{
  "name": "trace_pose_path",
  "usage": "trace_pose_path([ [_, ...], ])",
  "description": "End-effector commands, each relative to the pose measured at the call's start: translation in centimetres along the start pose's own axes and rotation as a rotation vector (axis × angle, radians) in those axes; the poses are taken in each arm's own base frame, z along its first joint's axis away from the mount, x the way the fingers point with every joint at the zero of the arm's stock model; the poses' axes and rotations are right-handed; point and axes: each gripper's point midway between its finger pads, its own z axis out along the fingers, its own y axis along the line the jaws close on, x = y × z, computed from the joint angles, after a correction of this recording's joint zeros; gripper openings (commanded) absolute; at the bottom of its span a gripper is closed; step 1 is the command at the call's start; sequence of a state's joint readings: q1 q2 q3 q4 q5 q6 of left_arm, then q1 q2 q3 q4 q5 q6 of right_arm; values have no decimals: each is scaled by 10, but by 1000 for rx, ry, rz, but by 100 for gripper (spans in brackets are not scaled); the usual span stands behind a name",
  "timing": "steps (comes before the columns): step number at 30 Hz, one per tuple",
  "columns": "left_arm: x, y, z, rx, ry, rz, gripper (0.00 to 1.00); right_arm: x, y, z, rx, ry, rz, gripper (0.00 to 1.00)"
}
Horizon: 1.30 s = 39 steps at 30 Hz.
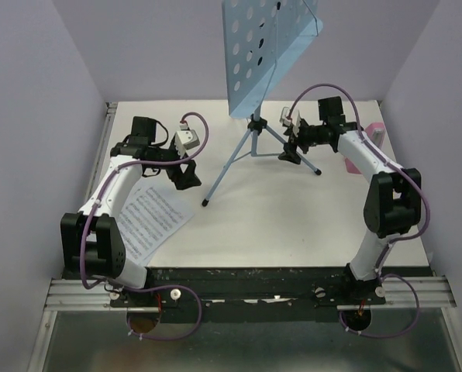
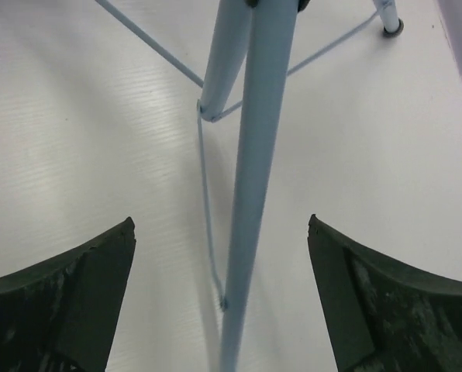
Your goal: Pack up the instrument practice props
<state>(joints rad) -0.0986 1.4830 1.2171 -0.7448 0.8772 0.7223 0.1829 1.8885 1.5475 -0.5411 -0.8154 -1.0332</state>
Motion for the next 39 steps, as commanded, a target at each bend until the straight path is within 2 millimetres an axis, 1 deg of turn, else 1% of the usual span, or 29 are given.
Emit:
trace_pose_path([
  [1, -27, -2, 4, -4, -148, -49, 99, -44, -19, -43, 290, -93, 198, 100],
  [4, -31, -1, 20, 1, -194, -70, 99, -48, -11, -63, 410, -115, 363, 100],
  [6, -34, 2, 36, 14, -199, -59, 98, -46, -5, -75, 473, -112, 492, 100],
  [8, -38, 6, 50, 20, -202, -55, 97, -49, 8, -76, 454, -114, 587, 100],
  [10, -39, 11, 61, 19, -196, -47, 96, -51, 20, -71, 432, -100, 644, 100],
  [11, -41, 13, 65, 24, -198, -41, 95, -52, 26, -67, 421, -82, 666, 100],
  [12, -39, 15, 70, 28, -190, -45, 95, -53, 29, -62, 412, -74, 684, 99],
  [13, -40, 17, 75, 31, -187, -47, 95, -57, 34, -57, 395, -85, 700, 98],
  [17, -27, 31, 96, 21, -159, -93, 96, -67, 39, -34, 360, -132, 800, 89],
  [19, -30, 29, 100, 50, -152, -91, 95, -74, 44, -21, 335, -144, 815, 86],
  [21, -30, 20, 105, 71, -148, -80, 95, -84, 51, -9, 306, -156, 804, 84],
  [23, -26, 5, 111, 118, -123, -100, 95, -90, 57, 1, 283, -161, 811, 83],
  [24, -23, -5, 115, 146, -111, -105, 95, -92, 58, 5, 282, -162, 819, 83],
  [26, -19, -23, 119, 174, -102, -98, 95, -92, 54, 6, 317, -156, 825, 81],
  [29, -12, -52, 124, 221, -81, -109, 95, -86, 42, 0, 394, -133, 809, 78],
  [31, -9, -67, 125, 239, -76, -115, 95, -86, 38, -8, 423, -122, 769, 77],
  [34, -1, -94, 123, 289, -68, -105, 95, -82, 42, -20, 421, -121, 732, 75],
  [36, 5, -114, 124, 324, -49, -43, 95, -78, 47, -23, 409, -120, 722, 72],
  [38, 14, -125, 125, 331, -20, 2, 95, -79, 52, -25, 390, -118, 710, 70],
  [39, 12, -124, 124, 317, -18, 2, 96, -78, 54, -26, 386, -118, 712, 70],
])
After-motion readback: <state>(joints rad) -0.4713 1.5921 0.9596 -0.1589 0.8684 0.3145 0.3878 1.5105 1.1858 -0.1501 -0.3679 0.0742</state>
